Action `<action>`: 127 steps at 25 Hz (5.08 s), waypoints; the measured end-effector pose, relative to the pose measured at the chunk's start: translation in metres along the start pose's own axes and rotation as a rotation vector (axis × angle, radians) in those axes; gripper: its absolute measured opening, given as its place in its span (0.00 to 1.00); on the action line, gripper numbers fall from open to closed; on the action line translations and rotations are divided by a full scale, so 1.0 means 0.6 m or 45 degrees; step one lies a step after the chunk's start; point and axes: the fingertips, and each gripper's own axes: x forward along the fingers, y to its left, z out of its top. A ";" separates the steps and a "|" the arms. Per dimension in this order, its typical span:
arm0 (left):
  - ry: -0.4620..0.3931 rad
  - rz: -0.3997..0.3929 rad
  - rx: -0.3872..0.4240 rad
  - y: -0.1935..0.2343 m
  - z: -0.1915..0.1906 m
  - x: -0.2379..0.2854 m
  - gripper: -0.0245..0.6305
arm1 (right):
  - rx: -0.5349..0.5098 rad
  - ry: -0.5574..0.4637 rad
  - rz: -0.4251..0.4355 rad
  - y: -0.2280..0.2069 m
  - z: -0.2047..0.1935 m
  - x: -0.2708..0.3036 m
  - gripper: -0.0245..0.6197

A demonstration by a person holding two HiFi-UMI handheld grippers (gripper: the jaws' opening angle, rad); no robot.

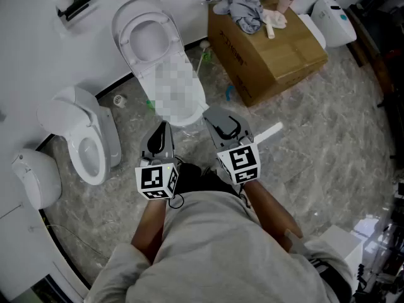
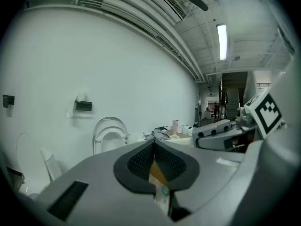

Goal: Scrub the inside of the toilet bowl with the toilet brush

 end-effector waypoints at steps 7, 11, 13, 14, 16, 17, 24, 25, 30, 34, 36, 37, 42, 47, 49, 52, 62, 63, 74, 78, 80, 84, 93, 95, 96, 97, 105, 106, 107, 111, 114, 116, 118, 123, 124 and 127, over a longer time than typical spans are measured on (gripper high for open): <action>0.057 0.007 -0.037 0.027 -0.032 0.044 0.05 | 0.034 0.060 0.014 -0.018 -0.027 0.040 0.26; 0.089 0.029 -0.084 0.063 -0.053 0.089 0.05 | 0.024 0.130 0.022 -0.041 -0.043 0.083 0.26; 0.095 0.032 -0.098 0.085 -0.059 0.117 0.05 | 0.011 0.158 0.024 -0.055 -0.045 0.112 0.26; 0.100 0.033 -0.106 0.098 -0.060 0.132 0.05 | 0.001 0.172 0.026 -0.061 -0.042 0.130 0.26; 0.118 0.035 -0.123 0.129 -0.064 0.164 0.05 | -0.019 0.202 0.033 -0.070 -0.035 0.170 0.26; 0.131 0.035 -0.129 0.145 -0.067 0.179 0.05 | -0.029 0.220 0.041 -0.073 -0.032 0.190 0.26; 0.213 0.016 -0.191 0.203 -0.132 0.260 0.05 | -0.157 0.361 0.147 -0.087 -0.058 0.311 0.26; 0.223 0.020 -0.205 0.212 -0.143 0.265 0.05 | -0.172 0.381 0.165 -0.086 -0.062 0.326 0.26; 0.280 0.029 -0.288 0.268 -0.198 0.297 0.05 | -0.271 0.512 0.252 -0.076 -0.088 0.410 0.26; 0.321 0.081 -0.330 0.317 -0.254 0.327 0.05 | -0.360 0.591 0.333 -0.069 -0.131 0.489 0.26; 0.349 0.110 -0.375 0.322 -0.288 0.343 0.05 | -0.435 0.626 0.378 -0.076 -0.159 0.518 0.26; 0.369 0.121 -0.405 0.316 -0.308 0.349 0.05 | -0.490 0.650 0.407 -0.081 -0.176 0.528 0.26; 0.445 0.263 -0.486 0.326 -0.400 0.377 0.05 | -0.647 0.746 0.596 -0.083 -0.260 0.604 0.26; 0.482 0.390 -0.597 0.340 -0.484 0.404 0.05 | -0.792 0.857 0.791 -0.080 -0.346 0.663 0.26; 0.494 0.436 -0.636 0.350 -0.521 0.414 0.05 | -0.870 0.901 0.849 -0.077 -0.390 0.687 0.26; 0.508 0.519 -0.700 0.364 -0.582 0.426 0.05 | -0.922 0.974 0.911 -0.072 -0.454 0.722 0.26; 0.579 0.651 -0.866 0.361 -0.708 0.440 0.05 | -1.066 1.208 1.067 -0.055 -0.596 0.771 0.26; 0.577 0.655 -0.882 0.359 -0.717 0.446 0.05 | -1.115 1.221 1.078 -0.060 -0.605 0.773 0.26; 0.613 0.625 -0.960 0.351 -0.776 0.451 0.05 | -1.248 1.219 1.126 -0.019 -0.678 0.787 0.26; 0.604 0.606 -0.968 0.351 -0.777 0.456 0.05 | -1.304 1.160 1.113 0.001 -0.677 0.810 0.26; 0.597 0.599 -0.969 0.351 -0.775 0.456 0.05 | -1.305 1.121 1.103 0.007 -0.669 0.823 0.26; 0.579 0.573 -0.960 0.348 -0.771 0.468 0.05 | -1.298 1.055 1.069 0.004 -0.652 0.861 0.26; 0.576 0.574 -0.921 0.370 -0.768 0.489 0.05 | -1.237 1.039 1.004 -0.011 -0.617 0.949 0.26; 0.587 0.567 -0.908 0.376 -0.773 0.495 0.05 | -1.207 1.037 0.974 -0.024 -0.605 0.961 0.27; 0.590 0.564 -0.903 0.380 -0.774 0.498 0.05 | -1.194 1.037 0.961 -0.029 -0.601 0.966 0.27; 0.592 0.559 -0.897 0.384 -0.773 0.501 0.05 | -1.183 1.035 0.953 -0.033 -0.599 0.969 0.27; 0.616 0.483 -0.827 0.382 -0.759 0.547 0.05 | -1.138 1.035 0.869 -0.098 -0.594 0.971 0.27; 0.623 0.466 -0.821 0.377 -0.759 0.554 0.05 | -1.140 1.036 0.855 -0.110 -0.593 0.968 0.27; 0.632 0.447 -0.813 0.372 -0.760 0.559 0.05 | -1.137 1.038 0.840 -0.120 -0.592 0.965 0.27; 0.658 0.400 -0.787 0.361 -0.757 0.569 0.05 | -1.087 1.058 0.788 -0.149 -0.594 0.952 0.27; 0.674 0.370 -0.770 0.352 -0.754 0.577 0.05 | -1.068 1.067 0.760 -0.167 -0.593 0.941 0.27; 0.687 0.343 -0.759 0.343 -0.753 0.583 0.05 | -1.065 1.080 0.753 -0.176 -0.596 0.930 0.27; 0.694 0.320 -0.752 0.334 -0.754 0.588 0.05 | -1.060 1.104 0.751 -0.183 -0.603 0.917 0.27; 0.716 0.261 -0.733 0.314 -0.756 0.587 0.05 | -1.055 1.129 0.718 -0.191 -0.621 0.870 0.27; 0.720 0.255 -0.732 0.312 -0.757 0.584 0.05 | -1.047 1.136 0.711 -0.190 -0.627 0.858 0.26; 0.727 0.259 -0.742 0.307 -0.759 0.570 0.05 | -1.020 1.176 0.715 -0.181 -0.650 0.816 0.26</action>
